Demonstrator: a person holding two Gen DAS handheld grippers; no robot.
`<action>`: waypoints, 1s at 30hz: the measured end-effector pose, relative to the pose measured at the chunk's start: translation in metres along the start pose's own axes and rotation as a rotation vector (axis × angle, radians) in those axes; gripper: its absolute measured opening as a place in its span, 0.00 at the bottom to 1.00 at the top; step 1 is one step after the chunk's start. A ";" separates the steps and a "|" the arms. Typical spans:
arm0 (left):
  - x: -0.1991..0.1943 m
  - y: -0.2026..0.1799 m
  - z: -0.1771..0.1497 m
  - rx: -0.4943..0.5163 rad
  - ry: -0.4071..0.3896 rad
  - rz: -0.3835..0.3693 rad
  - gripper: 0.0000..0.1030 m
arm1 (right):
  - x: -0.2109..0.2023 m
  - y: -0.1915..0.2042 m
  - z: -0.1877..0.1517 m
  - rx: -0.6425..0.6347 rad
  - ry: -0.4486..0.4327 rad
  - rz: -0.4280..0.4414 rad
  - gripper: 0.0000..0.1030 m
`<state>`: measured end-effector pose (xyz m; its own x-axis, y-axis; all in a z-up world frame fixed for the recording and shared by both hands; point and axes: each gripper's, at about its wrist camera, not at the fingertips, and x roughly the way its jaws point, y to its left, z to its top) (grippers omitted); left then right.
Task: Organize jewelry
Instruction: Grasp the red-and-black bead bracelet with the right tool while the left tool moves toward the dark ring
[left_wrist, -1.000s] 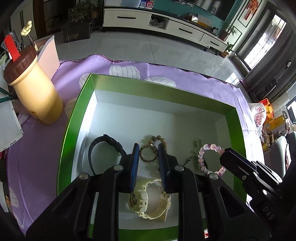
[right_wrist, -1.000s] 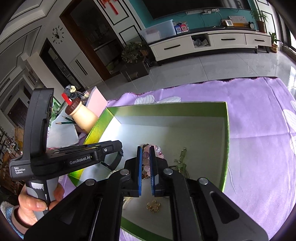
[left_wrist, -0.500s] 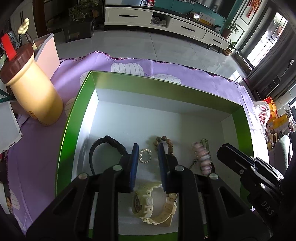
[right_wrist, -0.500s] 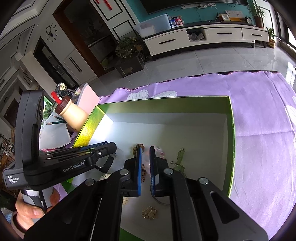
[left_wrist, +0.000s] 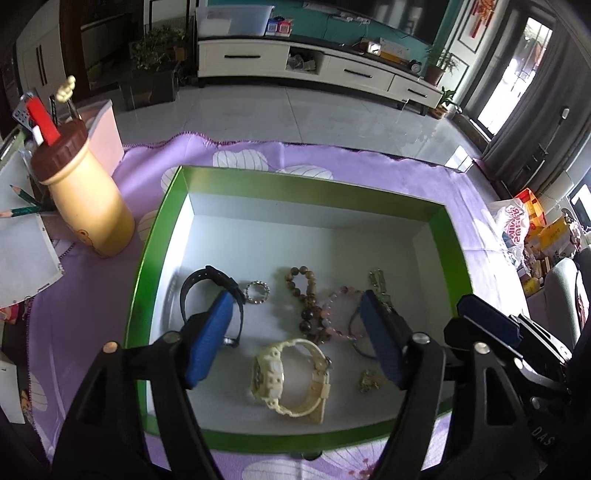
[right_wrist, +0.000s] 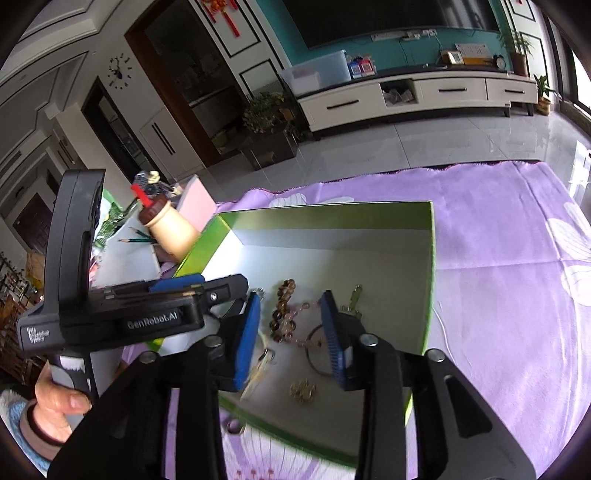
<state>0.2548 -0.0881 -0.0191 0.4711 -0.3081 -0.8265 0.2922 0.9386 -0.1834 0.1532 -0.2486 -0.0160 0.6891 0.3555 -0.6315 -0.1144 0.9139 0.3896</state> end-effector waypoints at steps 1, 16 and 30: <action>-0.006 -0.001 -0.002 0.006 -0.008 0.000 0.81 | -0.008 0.001 -0.004 -0.006 -0.012 0.001 0.42; -0.100 0.003 -0.105 0.075 -0.099 0.039 0.95 | -0.072 0.011 -0.100 -0.116 0.076 -0.044 0.53; -0.067 0.025 -0.180 0.018 0.004 0.073 0.95 | -0.019 0.015 -0.158 -0.196 0.188 -0.193 0.48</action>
<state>0.0805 -0.0164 -0.0636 0.4883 -0.2382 -0.8395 0.2717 0.9557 -0.1132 0.0254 -0.2109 -0.1043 0.5691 0.1859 -0.8010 -0.1433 0.9816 0.1260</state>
